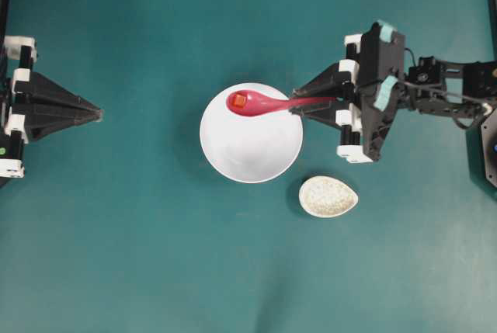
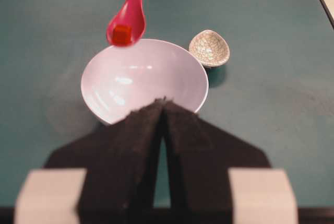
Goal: Grip the spoon and scoop the red block from the bowl with right arm.
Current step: 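Raise the spoon with the red cube up out of the bowl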
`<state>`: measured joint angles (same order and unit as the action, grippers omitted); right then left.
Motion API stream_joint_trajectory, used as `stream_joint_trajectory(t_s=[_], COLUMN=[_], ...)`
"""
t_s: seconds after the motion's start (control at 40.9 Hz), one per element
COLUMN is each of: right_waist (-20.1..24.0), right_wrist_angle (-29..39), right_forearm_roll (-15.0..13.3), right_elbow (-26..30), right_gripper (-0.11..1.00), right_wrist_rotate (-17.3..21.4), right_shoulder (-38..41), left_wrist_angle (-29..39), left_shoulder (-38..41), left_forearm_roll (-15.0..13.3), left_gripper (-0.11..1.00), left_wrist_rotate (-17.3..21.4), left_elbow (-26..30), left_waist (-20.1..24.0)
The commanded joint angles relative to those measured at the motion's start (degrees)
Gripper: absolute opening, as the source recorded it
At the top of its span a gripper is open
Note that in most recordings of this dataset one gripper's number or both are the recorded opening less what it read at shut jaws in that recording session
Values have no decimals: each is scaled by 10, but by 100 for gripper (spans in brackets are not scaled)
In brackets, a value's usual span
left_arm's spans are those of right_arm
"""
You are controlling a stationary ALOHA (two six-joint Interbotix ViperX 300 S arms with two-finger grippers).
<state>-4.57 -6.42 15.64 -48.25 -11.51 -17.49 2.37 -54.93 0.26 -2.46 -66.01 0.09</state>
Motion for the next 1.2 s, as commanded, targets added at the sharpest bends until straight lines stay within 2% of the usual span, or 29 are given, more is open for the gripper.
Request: stream_joint_trajectory(t_s=[0.0, 1.173], right_waist=[2, 7], right_wrist_angle=[11, 38], right_forearm_roll=[1, 2], right_elbow=[20, 34], right_gripper=[25, 25], right_wrist_rotate=[-1, 1], right_shoulder=[-19, -34], left_wrist_angle=[-4, 12], left_shoulder=[3, 4], left_forearm_roll=[1, 1], left_gripper=[2, 2], left_wrist_rotate=[-1, -1], left_elbow=[11, 11], left_waist=[-1, -1])
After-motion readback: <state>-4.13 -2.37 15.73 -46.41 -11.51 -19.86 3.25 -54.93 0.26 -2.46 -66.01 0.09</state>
